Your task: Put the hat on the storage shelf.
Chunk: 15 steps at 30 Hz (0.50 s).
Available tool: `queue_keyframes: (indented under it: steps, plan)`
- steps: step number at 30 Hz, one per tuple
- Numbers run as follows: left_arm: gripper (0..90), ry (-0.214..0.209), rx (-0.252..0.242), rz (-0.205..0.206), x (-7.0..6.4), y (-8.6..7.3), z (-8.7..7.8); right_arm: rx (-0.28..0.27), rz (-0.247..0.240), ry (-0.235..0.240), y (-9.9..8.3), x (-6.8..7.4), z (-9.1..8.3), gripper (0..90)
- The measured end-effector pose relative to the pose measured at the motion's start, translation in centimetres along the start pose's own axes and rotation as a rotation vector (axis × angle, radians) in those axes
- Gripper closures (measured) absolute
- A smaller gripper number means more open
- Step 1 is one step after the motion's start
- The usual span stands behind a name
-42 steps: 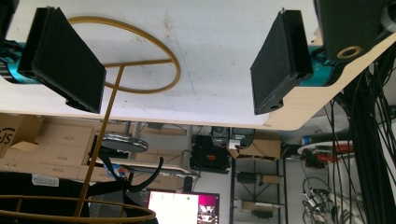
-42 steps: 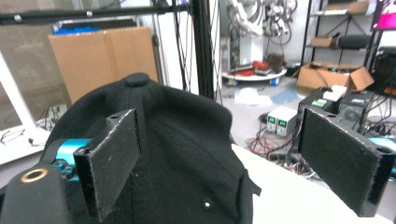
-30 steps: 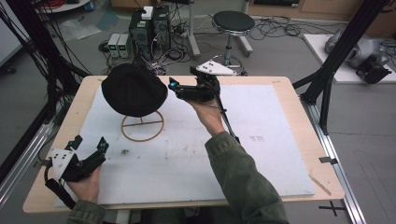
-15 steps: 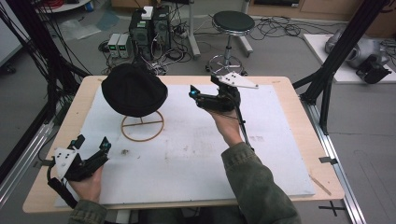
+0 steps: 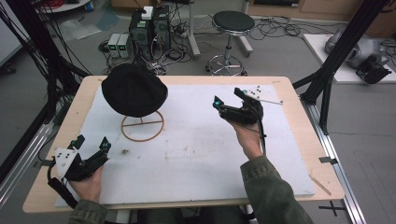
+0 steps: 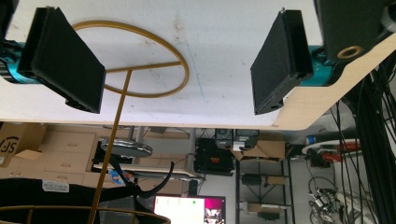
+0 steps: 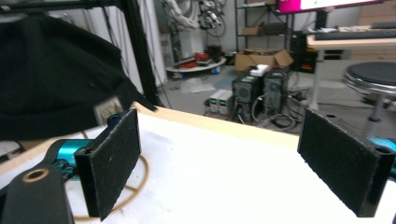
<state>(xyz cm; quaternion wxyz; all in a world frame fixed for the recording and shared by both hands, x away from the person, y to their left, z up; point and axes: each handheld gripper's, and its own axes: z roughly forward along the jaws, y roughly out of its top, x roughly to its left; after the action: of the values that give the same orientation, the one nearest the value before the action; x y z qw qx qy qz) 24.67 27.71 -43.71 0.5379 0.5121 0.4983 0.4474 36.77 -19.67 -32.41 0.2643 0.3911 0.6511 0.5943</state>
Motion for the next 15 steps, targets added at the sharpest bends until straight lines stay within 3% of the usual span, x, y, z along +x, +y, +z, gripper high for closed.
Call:
queue_keyframes:
  steps: [5,9,15]
  plan:
    - [18.2,-0.003,0.000,0.001,-0.1,0.0,0.0,0.016,-0.012,-0.048,-1.3,-1.0,-1.7,12.5]
    - [18.2,-0.001,0.001,0.006,-0.1,0.0,0.0,0.070,-0.004,-0.075,-1.6,-1.7,-2.4,11.9]
    - [18.2,-0.004,0.002,0.012,-0.4,0.0,0.0,0.062,-0.008,-0.079,-1.4,-1.8,-3.4,11.9]
